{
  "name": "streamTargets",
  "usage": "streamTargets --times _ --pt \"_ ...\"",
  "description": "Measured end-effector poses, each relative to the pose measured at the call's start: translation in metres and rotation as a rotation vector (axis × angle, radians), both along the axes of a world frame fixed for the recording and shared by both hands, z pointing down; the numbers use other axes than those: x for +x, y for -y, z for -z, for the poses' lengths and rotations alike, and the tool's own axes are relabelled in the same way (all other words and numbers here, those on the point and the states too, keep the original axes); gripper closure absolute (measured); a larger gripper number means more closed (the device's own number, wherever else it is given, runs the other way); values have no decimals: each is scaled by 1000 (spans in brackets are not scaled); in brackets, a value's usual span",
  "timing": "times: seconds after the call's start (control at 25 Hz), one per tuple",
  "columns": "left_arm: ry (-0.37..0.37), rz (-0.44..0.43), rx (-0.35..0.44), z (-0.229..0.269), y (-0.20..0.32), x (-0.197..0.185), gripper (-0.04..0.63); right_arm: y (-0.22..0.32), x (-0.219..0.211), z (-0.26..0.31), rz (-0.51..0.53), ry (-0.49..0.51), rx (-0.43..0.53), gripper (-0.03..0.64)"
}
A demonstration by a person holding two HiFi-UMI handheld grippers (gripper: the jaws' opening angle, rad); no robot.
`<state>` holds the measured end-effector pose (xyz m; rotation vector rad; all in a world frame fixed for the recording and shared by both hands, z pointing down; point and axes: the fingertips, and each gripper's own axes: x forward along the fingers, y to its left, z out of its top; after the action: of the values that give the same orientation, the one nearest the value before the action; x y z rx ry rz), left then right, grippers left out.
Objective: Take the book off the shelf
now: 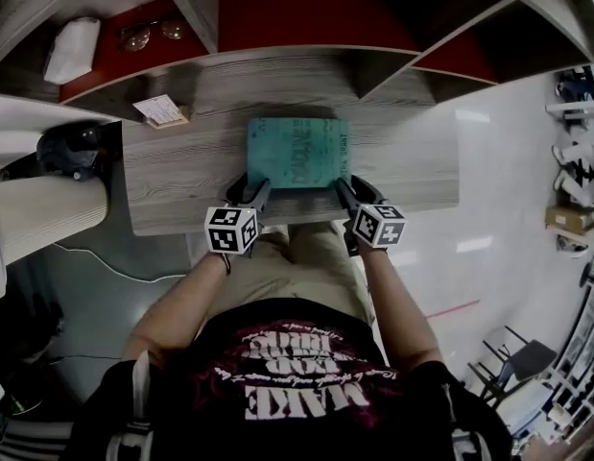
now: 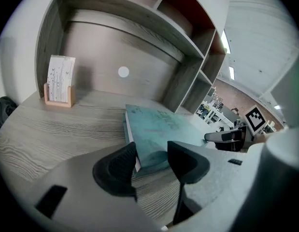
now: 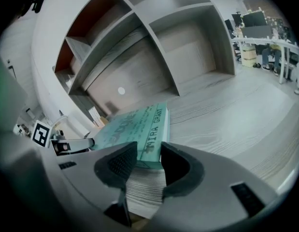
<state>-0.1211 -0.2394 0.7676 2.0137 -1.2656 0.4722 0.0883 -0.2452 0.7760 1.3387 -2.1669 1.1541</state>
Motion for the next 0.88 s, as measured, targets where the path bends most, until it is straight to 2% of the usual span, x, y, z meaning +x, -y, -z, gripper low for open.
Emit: streamTargets --times 0.2,0.4,0.44,0.56,0.64,0.68,0.72,0.8,0.84,0.88 --pt "70 8 -50 -21 -2 2 388 -1 -2 -16 71 -92 -30 444" --pt "138 -6 -139 -36 -6 1 376 -5 -11 -23 209 -184 -43 374" --pt "157 -12 -149 -35 -8 -1 352 -6 -12 -22 229 -196 -49 359" --pt "188 38 -146 -19 -3 -16 316 -3 -11 -13 258 -241 -37 296" --pt "175 69 -102 6 5 -26 316 1 -8 5 265 -265 5 294" --pt "160 67 -69 22 7 -30 316 2 -7 18 269 -278 40 313" --pt "131 54 -35 37 9 -31 318 4 -6 34 274 -300 90 379" --pt "47 15 22 65 11 -32 319 8 -7 72 283 -369 221 570" --pt "30 2 50 77 10 -34 324 10 -8 91 282 -393 285 612" --pt "45 -4 81 89 9 -37 388 11 -10 110 275 -401 343 614"
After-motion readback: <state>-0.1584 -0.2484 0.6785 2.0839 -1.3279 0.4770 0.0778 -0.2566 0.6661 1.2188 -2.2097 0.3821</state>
